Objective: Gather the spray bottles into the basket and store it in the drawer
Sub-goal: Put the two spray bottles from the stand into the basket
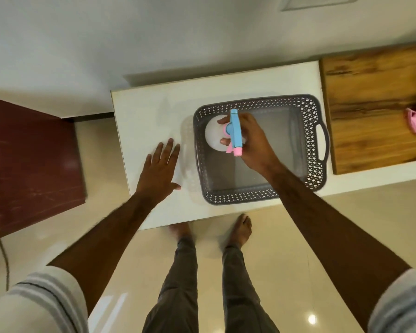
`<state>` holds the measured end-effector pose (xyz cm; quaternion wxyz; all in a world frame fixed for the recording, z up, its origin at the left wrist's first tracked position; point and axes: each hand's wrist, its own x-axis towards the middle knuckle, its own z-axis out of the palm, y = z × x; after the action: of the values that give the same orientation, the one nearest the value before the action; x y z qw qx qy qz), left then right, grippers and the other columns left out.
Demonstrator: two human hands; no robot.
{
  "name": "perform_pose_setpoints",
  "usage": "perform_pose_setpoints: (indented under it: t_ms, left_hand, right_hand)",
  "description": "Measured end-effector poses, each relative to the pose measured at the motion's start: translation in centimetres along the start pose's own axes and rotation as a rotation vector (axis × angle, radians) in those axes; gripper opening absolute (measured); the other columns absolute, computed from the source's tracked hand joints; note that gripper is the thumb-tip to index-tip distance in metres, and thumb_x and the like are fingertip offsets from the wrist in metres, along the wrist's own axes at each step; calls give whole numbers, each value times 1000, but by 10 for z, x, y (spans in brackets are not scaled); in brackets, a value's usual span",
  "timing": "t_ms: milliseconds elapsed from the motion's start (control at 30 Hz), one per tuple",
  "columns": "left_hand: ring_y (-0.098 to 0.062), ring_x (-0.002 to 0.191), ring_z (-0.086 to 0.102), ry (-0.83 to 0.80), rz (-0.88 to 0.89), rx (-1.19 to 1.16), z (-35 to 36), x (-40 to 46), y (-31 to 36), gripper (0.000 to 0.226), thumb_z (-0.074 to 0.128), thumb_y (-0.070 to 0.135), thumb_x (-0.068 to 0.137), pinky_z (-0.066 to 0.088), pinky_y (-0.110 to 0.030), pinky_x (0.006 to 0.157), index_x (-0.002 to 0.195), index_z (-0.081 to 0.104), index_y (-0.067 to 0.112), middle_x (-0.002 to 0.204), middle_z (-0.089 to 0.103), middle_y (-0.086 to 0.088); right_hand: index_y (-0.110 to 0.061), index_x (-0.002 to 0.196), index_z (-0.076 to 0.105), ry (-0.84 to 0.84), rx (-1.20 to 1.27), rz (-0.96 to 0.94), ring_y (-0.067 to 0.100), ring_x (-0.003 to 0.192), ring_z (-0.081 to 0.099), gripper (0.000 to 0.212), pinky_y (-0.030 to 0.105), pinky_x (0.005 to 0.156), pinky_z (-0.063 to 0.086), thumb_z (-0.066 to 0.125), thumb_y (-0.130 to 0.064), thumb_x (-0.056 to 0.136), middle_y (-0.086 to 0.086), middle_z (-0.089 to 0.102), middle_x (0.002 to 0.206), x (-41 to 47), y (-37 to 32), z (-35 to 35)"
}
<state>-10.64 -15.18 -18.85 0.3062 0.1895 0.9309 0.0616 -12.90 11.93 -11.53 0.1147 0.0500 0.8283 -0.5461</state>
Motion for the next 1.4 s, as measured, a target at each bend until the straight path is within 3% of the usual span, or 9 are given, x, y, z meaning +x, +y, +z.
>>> perform_pose_setpoints:
  t_ms: [100,333,433,533,700,933,1067,1167,1400]
  left_hand:
    - [-31,154,-10,-8,-11,-5,1,1,0,123,82,44,74,12,-54,124,159,-4,18,167,-14,-5]
    - [-30,156,2,45,26,-83,-10,-7,3,106,74,39,86,18,-52,124,160,3,15,169,-3,-7]
    - [-31,151,26,224,19,-202,-33,-25,21,77,62,29,94,31,-51,119,157,21,13,166,21,-10]
    - [-29,136,45,420,58,-332,-64,-45,55,54,56,25,96,40,-44,106,146,41,14,152,43,-9]
    - [-25,112,53,734,357,-425,-125,-49,161,30,53,22,93,39,-36,92,122,52,15,124,55,-6]
    - [-29,106,60,426,496,-338,-116,22,320,28,57,8,87,47,-45,86,114,60,14,113,62,-7]
    - [-25,121,54,222,436,-330,-77,70,400,37,54,8,89,42,-40,101,125,55,15,130,57,-6]
    - [-32,133,47,142,447,-138,-48,100,438,48,57,10,88,37,-43,112,135,50,10,144,50,-14]
    - [-35,155,8,-75,391,80,-7,128,472,67,47,19,98,11,-51,126,157,16,15,167,12,-14]
  right_hand:
    - [-17,118,66,37,-107,-34,31,119,54,42,56,96,49,77,-13,78,8,56,124,7,12,11]
    - [-5,134,52,15,-131,61,35,125,50,68,45,106,43,81,-1,72,15,51,134,4,13,9]
    - [-11,145,41,15,-201,89,27,133,43,79,35,111,37,78,-4,75,11,46,142,-20,5,-11]
    - [-13,146,40,73,-206,138,19,128,47,68,34,106,44,70,-4,86,8,46,141,-50,-1,-42]
    - [-17,140,45,219,-195,170,16,114,57,56,28,92,52,59,2,89,3,53,128,-101,1,-126]
    - [-14,135,50,256,-443,295,22,114,55,49,42,94,52,59,-1,89,8,55,125,-124,73,-267]
    - [-9,135,51,345,-597,358,36,124,48,44,48,101,45,58,-14,91,18,50,136,-116,134,-349]
    - [-12,143,43,451,-726,457,38,130,40,52,48,105,37,54,-29,95,20,40,147,-103,176,-389]
    - [-34,150,32,281,-927,501,41,144,29,68,60,114,25,62,-46,91,19,32,156,-86,240,-414]
